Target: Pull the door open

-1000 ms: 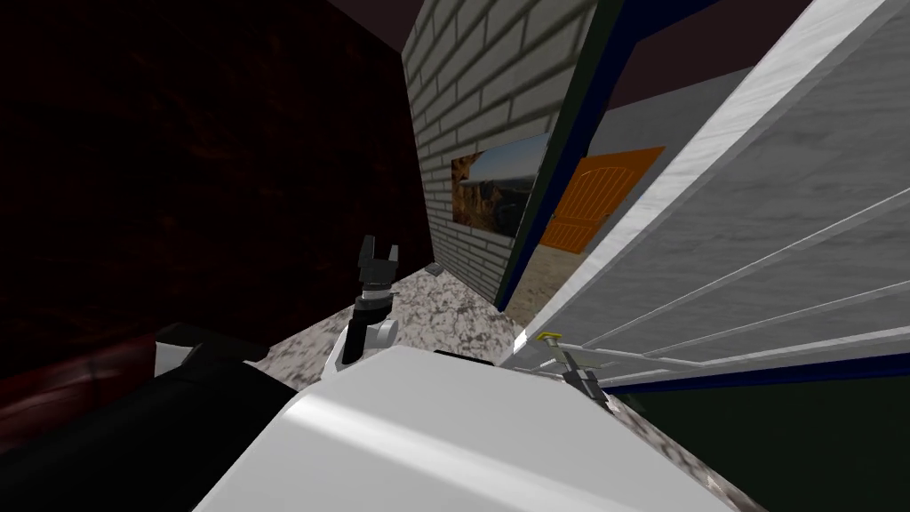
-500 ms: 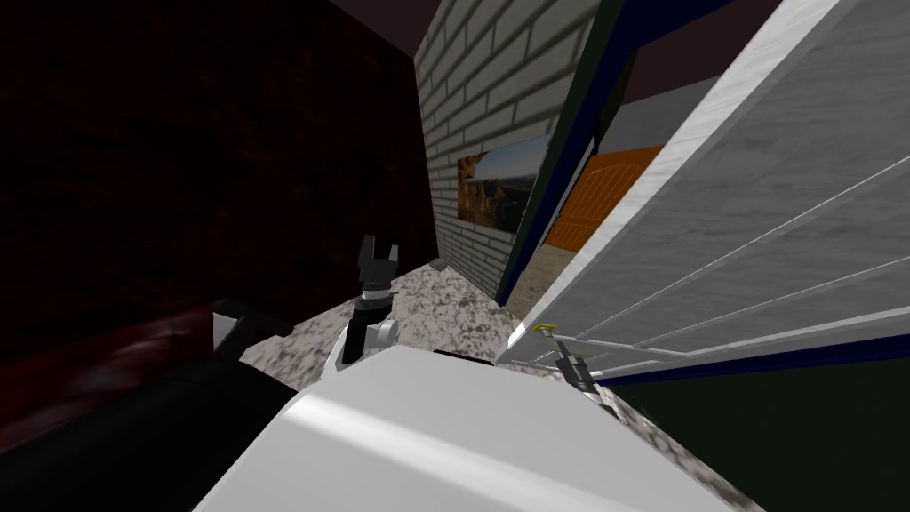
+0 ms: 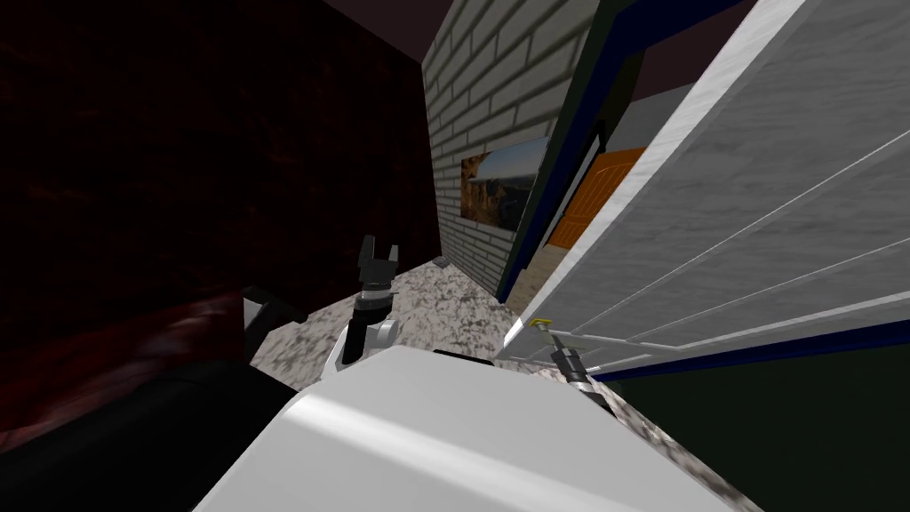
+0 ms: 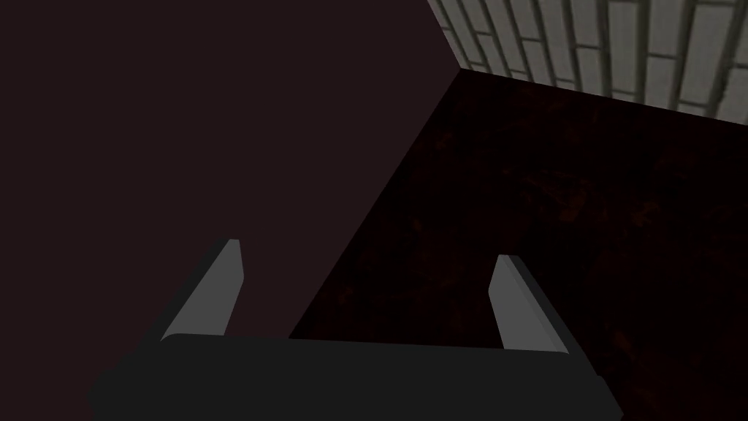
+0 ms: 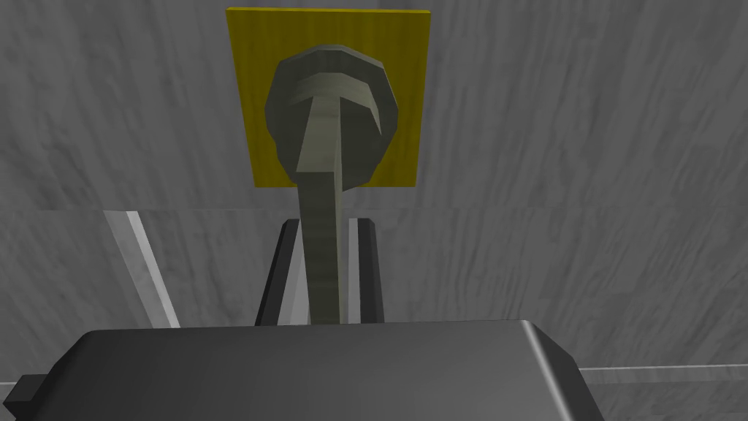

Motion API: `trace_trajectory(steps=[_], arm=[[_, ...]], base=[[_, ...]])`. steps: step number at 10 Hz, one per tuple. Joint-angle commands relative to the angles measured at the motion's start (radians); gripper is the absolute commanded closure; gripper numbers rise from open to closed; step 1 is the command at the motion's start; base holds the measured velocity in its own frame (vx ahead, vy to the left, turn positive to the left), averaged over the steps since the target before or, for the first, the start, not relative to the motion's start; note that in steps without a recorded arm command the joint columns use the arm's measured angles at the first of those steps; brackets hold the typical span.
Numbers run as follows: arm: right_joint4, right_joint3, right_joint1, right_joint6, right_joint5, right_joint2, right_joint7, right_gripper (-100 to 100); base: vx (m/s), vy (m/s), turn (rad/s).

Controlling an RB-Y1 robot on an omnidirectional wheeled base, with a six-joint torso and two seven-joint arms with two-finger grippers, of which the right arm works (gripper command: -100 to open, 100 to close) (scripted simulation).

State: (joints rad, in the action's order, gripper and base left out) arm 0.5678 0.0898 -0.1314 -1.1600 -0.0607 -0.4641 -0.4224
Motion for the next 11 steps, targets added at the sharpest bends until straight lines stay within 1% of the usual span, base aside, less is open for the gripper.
trace_trajectory(steps=[1,2,3,4,8,9,11], arm=[[-0.049,0.005,0.033,-0.014,0.01,0.015,0.003,100],[-0.049,0.005,0.033,-0.014,0.01,0.015,0.003,100],[-0.056,-0.002,0.066,0.011,0.023,0.027,0.007,100],[-0.058,-0.004,0.075,0.017,0.026,0.03,0.008,100],[-0.071,-0.017,0.136,0.064,0.05,0.052,0.016,100],[-0.075,-0.021,0.155,0.079,0.058,0.06,0.018,100],[-0.081,-0.027,0.181,0.098,0.068,0.069,0.021,100]], base=[[-0.148,-0.06,0.064],[-0.055,-0.006,-0.014],[-0.149,-0.029,0.1],[-0.22,-0.075,0.134],[-0.205,-0.084,0.089],[-0.211,-0.12,0.123],[-0.195,-0.1,0.09]])
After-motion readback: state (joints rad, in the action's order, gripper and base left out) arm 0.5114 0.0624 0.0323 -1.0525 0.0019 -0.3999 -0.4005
